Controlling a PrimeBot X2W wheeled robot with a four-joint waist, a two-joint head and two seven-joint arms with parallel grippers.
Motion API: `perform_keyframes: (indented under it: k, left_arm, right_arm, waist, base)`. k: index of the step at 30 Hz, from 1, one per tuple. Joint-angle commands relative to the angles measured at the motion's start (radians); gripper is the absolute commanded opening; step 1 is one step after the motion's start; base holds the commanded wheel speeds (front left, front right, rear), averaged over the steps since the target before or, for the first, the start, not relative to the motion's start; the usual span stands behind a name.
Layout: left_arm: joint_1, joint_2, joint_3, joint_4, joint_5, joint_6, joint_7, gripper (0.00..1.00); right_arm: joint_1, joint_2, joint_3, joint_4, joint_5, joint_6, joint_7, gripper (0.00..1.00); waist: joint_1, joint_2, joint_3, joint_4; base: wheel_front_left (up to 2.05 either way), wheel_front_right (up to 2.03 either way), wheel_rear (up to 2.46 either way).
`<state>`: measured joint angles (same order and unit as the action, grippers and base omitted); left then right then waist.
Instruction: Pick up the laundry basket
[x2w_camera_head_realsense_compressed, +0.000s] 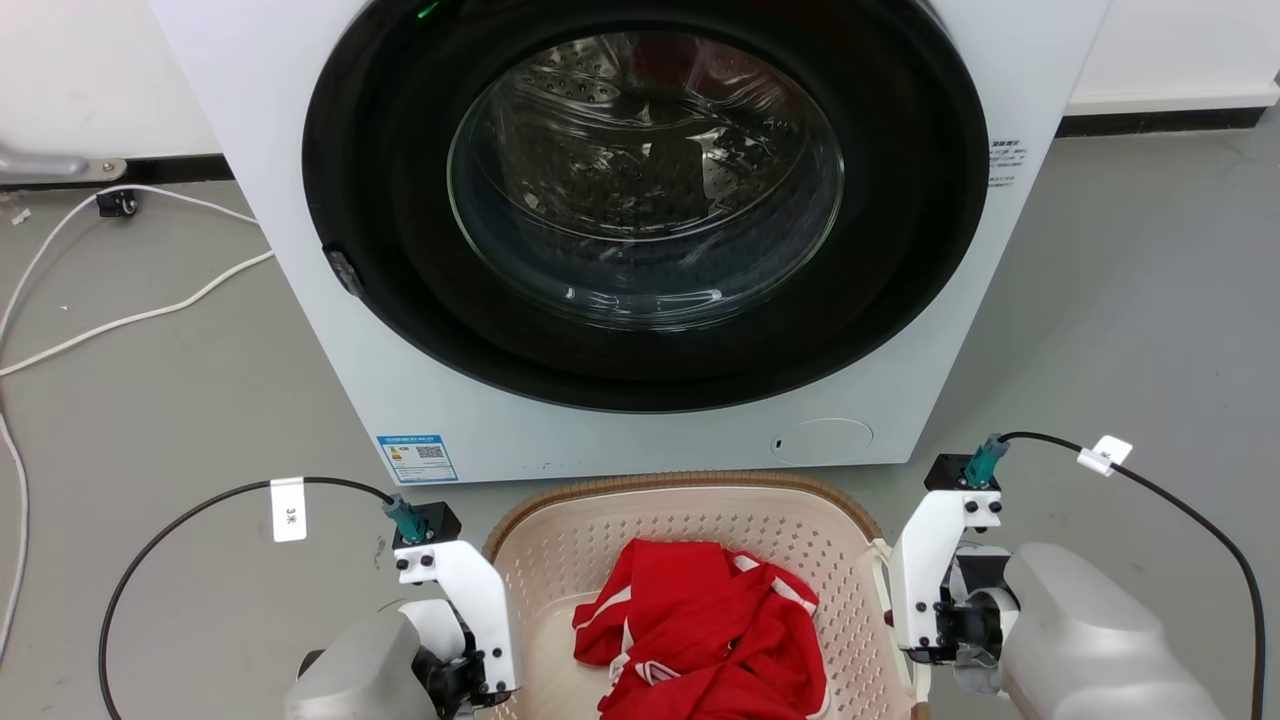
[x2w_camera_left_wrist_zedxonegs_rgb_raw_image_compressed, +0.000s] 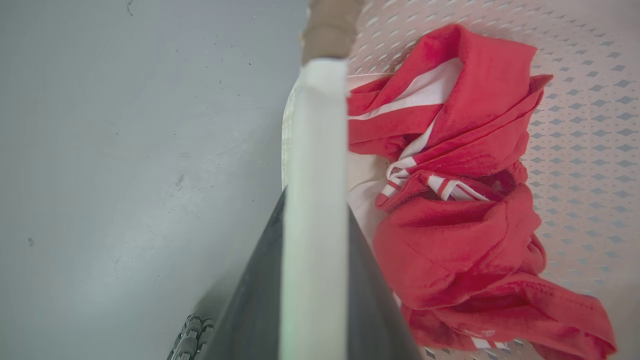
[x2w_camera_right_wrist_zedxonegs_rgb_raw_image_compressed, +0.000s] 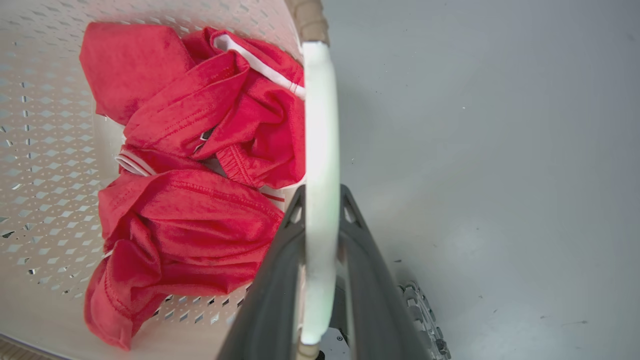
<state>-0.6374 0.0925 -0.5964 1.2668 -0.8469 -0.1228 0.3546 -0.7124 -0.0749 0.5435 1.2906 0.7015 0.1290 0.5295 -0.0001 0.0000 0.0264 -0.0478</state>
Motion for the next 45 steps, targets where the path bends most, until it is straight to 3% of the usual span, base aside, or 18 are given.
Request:
perform_keyframes:
  k: [1,45]
  left_arm:
    - [0.008,-0.014,-0.004,-0.014,-0.005,-0.014,-0.004,0.00]
    - [0.011,-0.007,-0.072,-0.001,-0.082,-0.014,-0.024,0.00]
  right_arm:
    - [0.007,0.003,-0.002,-0.004,-0.006,0.003,0.002,0.00]
    - [0.022,0.012,-0.092,-0.004,-0.085,0.003,0.030,0.00]
  waist:
    - [0.0001,0.0000,0.000,0.000]
    - [0.0001,0.0000,-0.004,0.008]
  base:
    - [0.00,0.00,0.00]
    - [0.00,0.00,0.00]
